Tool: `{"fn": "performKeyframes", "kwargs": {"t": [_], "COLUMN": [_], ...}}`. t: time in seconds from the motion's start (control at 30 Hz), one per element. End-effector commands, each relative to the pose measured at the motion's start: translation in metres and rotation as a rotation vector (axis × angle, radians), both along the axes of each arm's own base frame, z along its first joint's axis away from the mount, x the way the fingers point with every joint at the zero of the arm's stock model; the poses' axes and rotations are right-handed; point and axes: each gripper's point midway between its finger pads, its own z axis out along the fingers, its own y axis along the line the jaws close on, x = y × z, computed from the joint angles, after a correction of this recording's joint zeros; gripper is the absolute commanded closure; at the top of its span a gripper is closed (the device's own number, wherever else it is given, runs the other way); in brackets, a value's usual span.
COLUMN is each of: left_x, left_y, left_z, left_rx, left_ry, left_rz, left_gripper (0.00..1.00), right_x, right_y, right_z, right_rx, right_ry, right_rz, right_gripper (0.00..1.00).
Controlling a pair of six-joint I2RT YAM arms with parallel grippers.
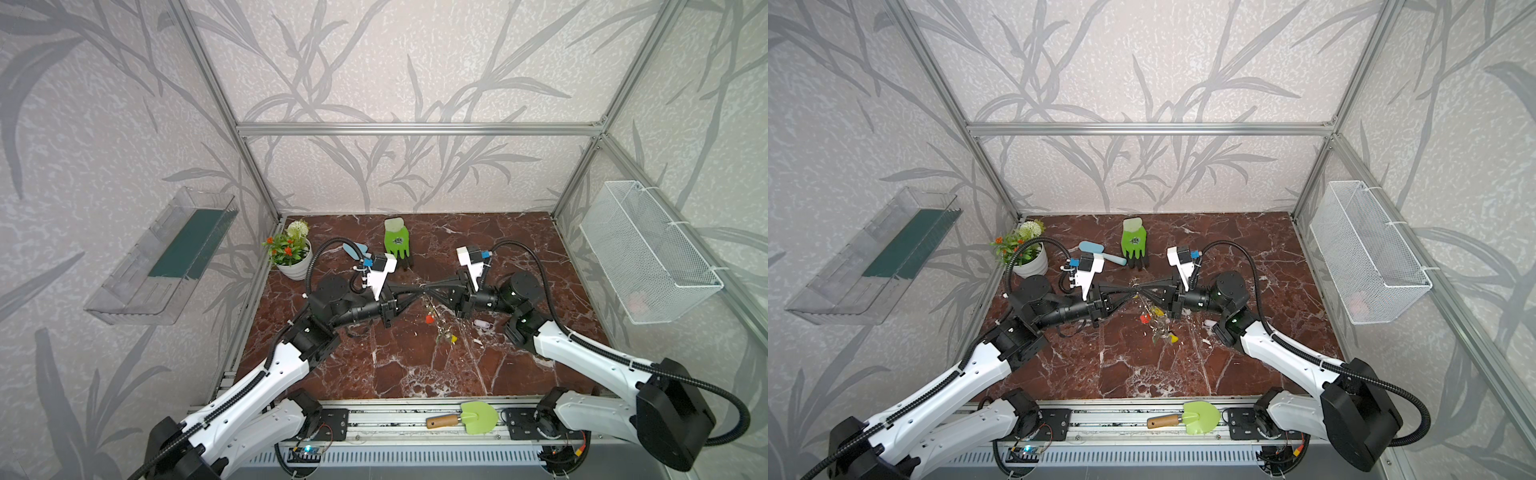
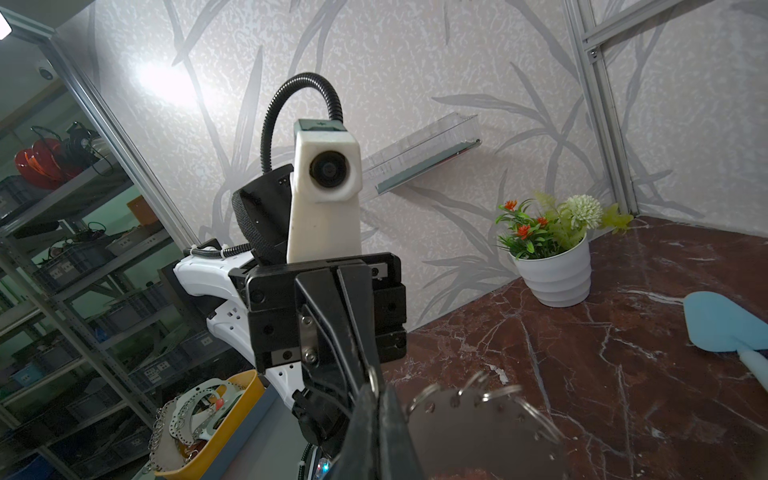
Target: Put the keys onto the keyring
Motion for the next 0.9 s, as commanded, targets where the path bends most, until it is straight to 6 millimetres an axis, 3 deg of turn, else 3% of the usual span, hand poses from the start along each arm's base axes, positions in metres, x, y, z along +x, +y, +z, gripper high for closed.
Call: {"fn": "performKeyframes", "kwargs": {"t": [0.0, 0.17, 0.37, 0.57, 0.87], "left_x": [0.001, 0.001, -0.008, -0.022, -0.035], "left_y": [0.001, 0.013, 0.017, 0.014, 0.011], "left_z": [-0.007, -0.006, -0.002, 0.01, 0.019], "left_rx": [0.004, 0.025, 0.059, 0.085, 0.147], "left_ry": [0.016, 0.019, 0.017, 0.002, -0.027], "left_rz": [0.03, 0.093, 0.074, 0.0, -0.084], "left_gripper": [1.0, 1.0, 1.0, 1.0, 1.0], "right_x": [-0.017, -0.02, -0.02, -0.019, -0.018], "right_y": [0.0, -0.001, -0.005, -0.008, -0.004], "right_z": [0.021, 0.022, 0.022, 0.024, 0.014], "right_rx": [0.042, 0.034, -0.011, -0.047, -0.082], "right_ry": [-0.08, -0.08, -0.11, -0.11, -0.087], "right_rz": [0.046, 0.062, 0.028, 0.014, 0.044], "right_gripper": [1.0, 1.0, 0.74, 0.55, 0.48]}}
